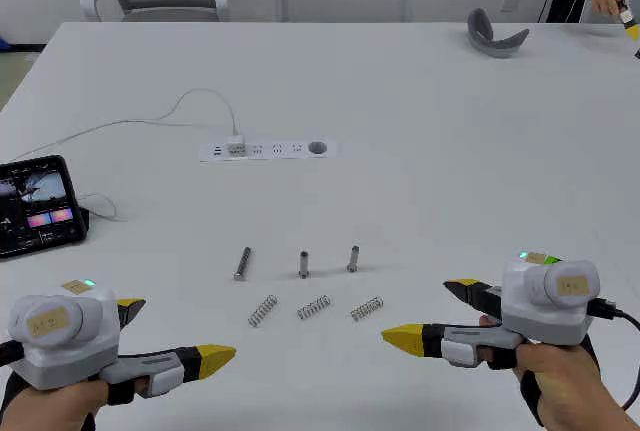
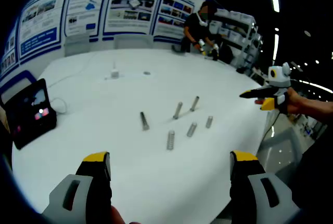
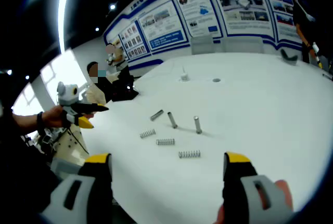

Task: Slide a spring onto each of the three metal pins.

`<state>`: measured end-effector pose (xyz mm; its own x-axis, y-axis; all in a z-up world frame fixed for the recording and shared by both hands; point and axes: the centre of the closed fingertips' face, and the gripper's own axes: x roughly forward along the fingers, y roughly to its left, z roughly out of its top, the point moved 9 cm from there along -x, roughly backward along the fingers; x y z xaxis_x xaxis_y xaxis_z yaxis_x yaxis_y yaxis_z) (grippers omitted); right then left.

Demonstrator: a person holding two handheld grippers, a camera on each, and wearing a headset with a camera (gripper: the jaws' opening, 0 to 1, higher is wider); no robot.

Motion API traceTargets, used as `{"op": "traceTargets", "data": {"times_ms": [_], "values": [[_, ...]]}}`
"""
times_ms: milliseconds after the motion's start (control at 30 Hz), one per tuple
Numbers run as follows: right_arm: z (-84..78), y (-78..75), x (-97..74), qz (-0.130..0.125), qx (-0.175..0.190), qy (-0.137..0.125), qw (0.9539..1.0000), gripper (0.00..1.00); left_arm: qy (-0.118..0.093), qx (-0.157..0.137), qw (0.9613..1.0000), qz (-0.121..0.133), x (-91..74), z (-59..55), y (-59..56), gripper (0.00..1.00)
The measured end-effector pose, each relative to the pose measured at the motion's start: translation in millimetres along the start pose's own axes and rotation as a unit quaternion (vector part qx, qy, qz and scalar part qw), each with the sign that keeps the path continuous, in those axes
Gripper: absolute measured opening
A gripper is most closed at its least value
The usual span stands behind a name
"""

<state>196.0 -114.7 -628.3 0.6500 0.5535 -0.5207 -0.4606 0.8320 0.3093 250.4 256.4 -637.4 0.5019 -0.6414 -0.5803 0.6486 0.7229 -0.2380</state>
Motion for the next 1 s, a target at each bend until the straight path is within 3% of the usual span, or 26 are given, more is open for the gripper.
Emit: {"op": "traceTargets", "data": {"times_ms": [1000], "values": [[1.4, 2.8, 0.4, 0.012, -0.014, -0.008, 0.9998, 0.93, 0.002, -0.002, 1.0000, 0.000, -0.5, 0.5, -0.3, 0.96]]}}
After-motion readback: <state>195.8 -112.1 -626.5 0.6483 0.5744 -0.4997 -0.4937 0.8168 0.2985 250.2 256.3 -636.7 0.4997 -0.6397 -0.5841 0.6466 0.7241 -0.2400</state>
